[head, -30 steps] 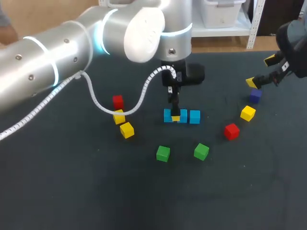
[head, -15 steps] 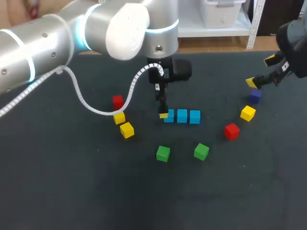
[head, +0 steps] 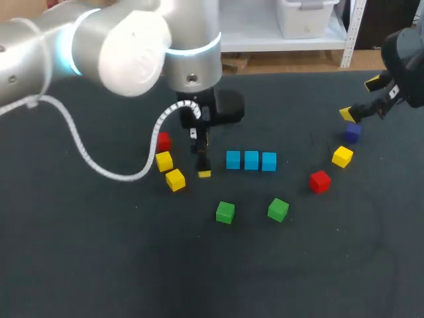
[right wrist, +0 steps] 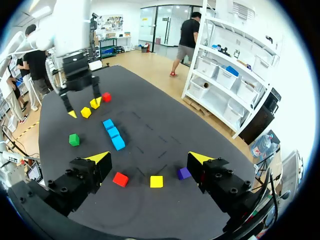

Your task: Place the blue cubes, place green cubes on the blue cubes, place the yellow cubes on the green cubes, then place the red cubes on the yellow cubes, and place purple cube on the red cubes.

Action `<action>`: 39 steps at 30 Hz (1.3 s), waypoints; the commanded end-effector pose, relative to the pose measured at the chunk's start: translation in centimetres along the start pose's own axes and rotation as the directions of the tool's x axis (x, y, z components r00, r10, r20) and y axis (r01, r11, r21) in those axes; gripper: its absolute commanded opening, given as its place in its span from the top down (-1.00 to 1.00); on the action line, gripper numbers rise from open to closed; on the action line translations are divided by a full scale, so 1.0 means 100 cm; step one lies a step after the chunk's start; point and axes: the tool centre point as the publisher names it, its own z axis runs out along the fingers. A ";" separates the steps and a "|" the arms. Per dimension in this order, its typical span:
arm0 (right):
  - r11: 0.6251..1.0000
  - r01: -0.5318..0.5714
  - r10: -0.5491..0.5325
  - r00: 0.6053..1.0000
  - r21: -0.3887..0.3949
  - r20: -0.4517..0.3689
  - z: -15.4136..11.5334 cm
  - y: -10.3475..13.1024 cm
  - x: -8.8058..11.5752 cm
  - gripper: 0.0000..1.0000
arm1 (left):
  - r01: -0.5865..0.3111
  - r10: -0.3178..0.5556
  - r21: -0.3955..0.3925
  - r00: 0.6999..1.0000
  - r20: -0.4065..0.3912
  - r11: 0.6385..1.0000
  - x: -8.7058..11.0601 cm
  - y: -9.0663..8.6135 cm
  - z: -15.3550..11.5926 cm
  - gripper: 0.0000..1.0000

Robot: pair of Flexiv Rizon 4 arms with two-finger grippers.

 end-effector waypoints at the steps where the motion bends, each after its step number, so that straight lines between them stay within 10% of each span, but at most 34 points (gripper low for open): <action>1: 1.000 0.000 0.000 1.000 0.006 0.002 0.000 0.001 0.001 -1.00 | -0.025 0.035 -0.122 0.996 0.084 0.992 0.010 -0.037 -0.005 -1.00; 19: 1.000 0.000 0.000 1.000 0.006 0.002 0.000 0.001 0.001 -1.00 | -0.181 0.185 -0.079 0.982 0.041 0.980 -0.007 -0.094 0.022 -1.00; 39: 1.000 0.000 0.000 1.000 0.006 0.002 0.000 0.001 0.001 -1.00 | -0.268 0.266 0.065 0.963 0.033 0.961 -0.038 -0.080 0.048 -1.00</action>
